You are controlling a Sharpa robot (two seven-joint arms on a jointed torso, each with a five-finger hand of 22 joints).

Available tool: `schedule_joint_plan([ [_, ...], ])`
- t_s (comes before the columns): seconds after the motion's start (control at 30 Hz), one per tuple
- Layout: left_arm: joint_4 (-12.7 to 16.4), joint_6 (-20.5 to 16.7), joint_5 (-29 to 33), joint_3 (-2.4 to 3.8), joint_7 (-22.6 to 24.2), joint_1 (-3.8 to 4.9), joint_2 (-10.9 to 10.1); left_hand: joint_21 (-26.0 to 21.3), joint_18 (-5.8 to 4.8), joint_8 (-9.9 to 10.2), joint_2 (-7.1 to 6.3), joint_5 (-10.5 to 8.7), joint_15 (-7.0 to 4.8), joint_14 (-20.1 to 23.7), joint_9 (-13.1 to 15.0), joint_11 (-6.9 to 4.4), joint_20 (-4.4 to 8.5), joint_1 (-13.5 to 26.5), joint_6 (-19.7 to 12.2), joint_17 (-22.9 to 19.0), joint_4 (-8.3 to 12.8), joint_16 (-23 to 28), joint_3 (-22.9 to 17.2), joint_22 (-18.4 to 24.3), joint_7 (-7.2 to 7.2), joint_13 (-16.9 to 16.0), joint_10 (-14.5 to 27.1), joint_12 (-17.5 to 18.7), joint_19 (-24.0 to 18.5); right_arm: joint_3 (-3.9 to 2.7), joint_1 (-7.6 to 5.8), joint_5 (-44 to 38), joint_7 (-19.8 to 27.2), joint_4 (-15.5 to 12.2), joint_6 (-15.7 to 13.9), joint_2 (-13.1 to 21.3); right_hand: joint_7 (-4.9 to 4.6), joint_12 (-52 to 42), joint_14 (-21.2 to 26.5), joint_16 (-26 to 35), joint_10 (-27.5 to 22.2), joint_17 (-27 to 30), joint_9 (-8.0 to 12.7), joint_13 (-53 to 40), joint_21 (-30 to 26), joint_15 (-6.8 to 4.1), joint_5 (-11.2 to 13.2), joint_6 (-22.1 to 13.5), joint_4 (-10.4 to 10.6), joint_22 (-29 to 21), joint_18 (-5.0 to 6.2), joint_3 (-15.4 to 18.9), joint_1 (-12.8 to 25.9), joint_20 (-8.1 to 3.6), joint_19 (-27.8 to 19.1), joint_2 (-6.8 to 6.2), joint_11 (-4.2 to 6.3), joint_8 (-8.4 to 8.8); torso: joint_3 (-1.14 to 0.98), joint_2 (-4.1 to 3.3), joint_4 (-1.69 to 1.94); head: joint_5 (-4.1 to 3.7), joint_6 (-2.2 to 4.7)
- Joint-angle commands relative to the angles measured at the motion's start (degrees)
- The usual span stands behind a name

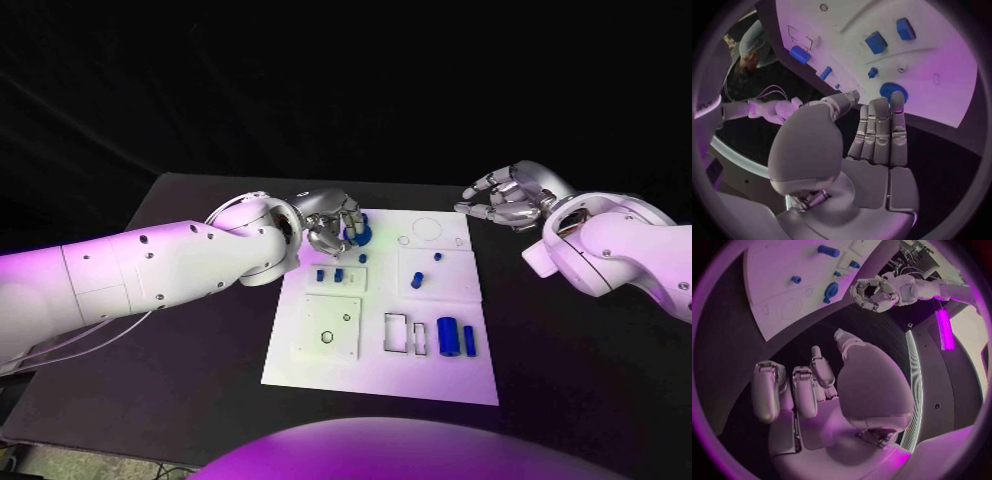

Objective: Assemble the parts on the task board

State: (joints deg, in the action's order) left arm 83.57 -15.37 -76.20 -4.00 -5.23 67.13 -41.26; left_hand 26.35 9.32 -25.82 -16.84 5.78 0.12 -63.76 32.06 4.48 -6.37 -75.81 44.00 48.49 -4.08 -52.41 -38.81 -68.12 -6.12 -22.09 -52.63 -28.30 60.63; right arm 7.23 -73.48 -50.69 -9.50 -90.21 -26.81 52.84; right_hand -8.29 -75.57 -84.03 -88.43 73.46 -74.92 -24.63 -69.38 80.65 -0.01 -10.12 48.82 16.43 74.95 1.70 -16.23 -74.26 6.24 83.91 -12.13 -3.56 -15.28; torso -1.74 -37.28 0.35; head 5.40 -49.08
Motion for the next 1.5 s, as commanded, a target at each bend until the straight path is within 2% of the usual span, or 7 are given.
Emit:
schedule_joint_plan([
  [0.03,-1.21,-1.76,-11.96,-0.30,6.82,-0.13,1.18,-0.10,0.97,0.99,0.15,-0.39,-0.04,-0.17,-1.14,0.19,0.05,0.08,1.40,-0.28,0.66,-0.54,0.08,-0.56,0.13,1.47,0.06,1.20,0.27,0.00,0.04,-0.32,1.09,-0.16,-0.11,-0.05,0.12,0.37,-4.77,0.34,-0.54,-10.58,-0.09,0.35,-0.37,-0.38,-0.24,-0.45,-0.21,10.61,0.76,-0.27,0.38,-0.43,0.60,0.26,-0.05,-0.29,-0.06,-0.01,-0.02,-0.21,0.21],
  [0.13,-2.22,-0.58,-13.53,-0.55,6.82,-0.18,2.11,-0.16,0.88,1.82,0.08,-1.28,0.22,-1.04,-1.88,0.31,-0.08,1.41,2.21,0.32,0.71,-2.12,1.63,-0.96,-0.48,2.41,-0.12,1.78,0.58,0.00,0.05,-0.38,1.16,-0.20,-0.14,-0.07,0.11,0.52,-4.72,0.41,-0.68,-10.44,-0.12,0.53,-0.49,-0.38,-0.27,-0.48,-0.23,10.56,0.78,-0.31,0.36,-0.44,0.54,0.26,-0.05,-0.29,-0.06,-0.03,0.02,-0.31,0.22],
  [0.27,-3.92,1.55,-15.43,-0.84,6.22,-0.28,3.63,-0.14,0.85,2.98,0.15,-0.63,0.59,-3.68,-2.75,0.46,-0.35,1.83,2.73,3.94,1.05,-6.72,2.95,-1.60,-0.92,3.51,-0.49,2.36,1.02,0.00,0.06,-0.43,1.24,-0.25,-0.17,-0.12,0.11,0.52,-4.72,0.41,-0.68,-10.44,-0.12,0.53,-0.49,-0.38,-0.27,-0.48,-0.23,10.56,0.78,-0.31,0.36,-0.44,0.54,0.26,-0.05,-0.29,-0.05,-0.12,0.00,-0.37,0.28],
  [0.4,-5.24,3.97,-16.62,-0.98,5.54,-0.37,4.73,4.83,0.13,4.21,0.32,-0.15,0.71,-6.72,-3.63,0.47,-0.50,1.85,3.88,8.20,1.14,-12.33,3.42,-4.30,-1.44,4.73,-1.08,3.03,3.47,0.01,0.06,-0.45,1.27,-0.29,-0.21,-0.10,0.11,0.65,-4.70,0.46,-0.81,-10.34,-0.14,0.69,-0.57,-0.38,-0.29,-0.50,-0.24,10.53,0.80,-0.33,0.35,-0.44,0.50,0.26,-0.04,-0.29,-0.09,-0.06,-0.07,-0.45,0.17],
  [0.6,-6.61,6.76,-17.80,-1.10,4.78,-0.44,6.02,9.29,-0.47,5.45,0.45,0.65,0.83,-8.14,-4.37,0.50,-0.59,1.68,4.95,10.53,1.13,-16.05,3.43,-7.03,-1.24,6.10,-1.56,4.25,5.26,0.01,0.06,-0.47,1.28,-0.36,-0.30,-0.08,0.11,0.74,-4.69,0.47,-0.89,-10.33,-0.16,0.79,-0.70,-0.39,-0.32,-0.51,-0.24,10.47,0.83,-0.34,0.35,-0.44,0.43,0.26,-0.04,-0.30,-0.10,-0.02,-0.03,-0.58,0.05],
  [1.03,-8.90,9.08,-18.38,-1.14,4.04,-0.52,7.73,15.60,-1.24,6.43,0.67,1.38,0.79,-10.36,-4.88,0.30,-0.62,1.28,7.23,13.16,1.15,-20.41,2.42,-10.72,-1.54,7.76,-3.84,5.66,7.72,0.01,0.06,-0.55,1.26,-0.46,-0.43,-0.12,0.11,0.86,-4.67,0.52,-1.00,-10.24,-0.19,0.93,-0.78,-0.39,-0.34,-0.53,-0.24,10.43,0.85,-0.35,0.37,-0.45,0.39,0.25,-0.04,-0.30,-0.13,0.07,0.07,-0.65,-0.11],
  [1.5,-10.82,9.68,-18.05,-1.15,3.59,-0.65,9.05,18.36,-1.59,7.13,1.48,1.07,0.87,-11.21,-5.10,0.34,-0.63,0.40,8.31,13.94,1.47,-22.18,0.65,-11.61,-1.76,8.72,-5.38,6.75,8.68,0.01,0.06,-0.58,1.24,-0.40,-0.39,-0.27,0.11,0.86,-4.67,0.52,-1.00,-10.24,-0.19,0.93,-0.78,-0.39,-0.34,-0.53,-0.24,10.43,0.85,-0.35,0.37,-0.45,0.39,0.25,-0.04,-0.30,-0.14,0.04,0.01,-0.60,-0.13],
])
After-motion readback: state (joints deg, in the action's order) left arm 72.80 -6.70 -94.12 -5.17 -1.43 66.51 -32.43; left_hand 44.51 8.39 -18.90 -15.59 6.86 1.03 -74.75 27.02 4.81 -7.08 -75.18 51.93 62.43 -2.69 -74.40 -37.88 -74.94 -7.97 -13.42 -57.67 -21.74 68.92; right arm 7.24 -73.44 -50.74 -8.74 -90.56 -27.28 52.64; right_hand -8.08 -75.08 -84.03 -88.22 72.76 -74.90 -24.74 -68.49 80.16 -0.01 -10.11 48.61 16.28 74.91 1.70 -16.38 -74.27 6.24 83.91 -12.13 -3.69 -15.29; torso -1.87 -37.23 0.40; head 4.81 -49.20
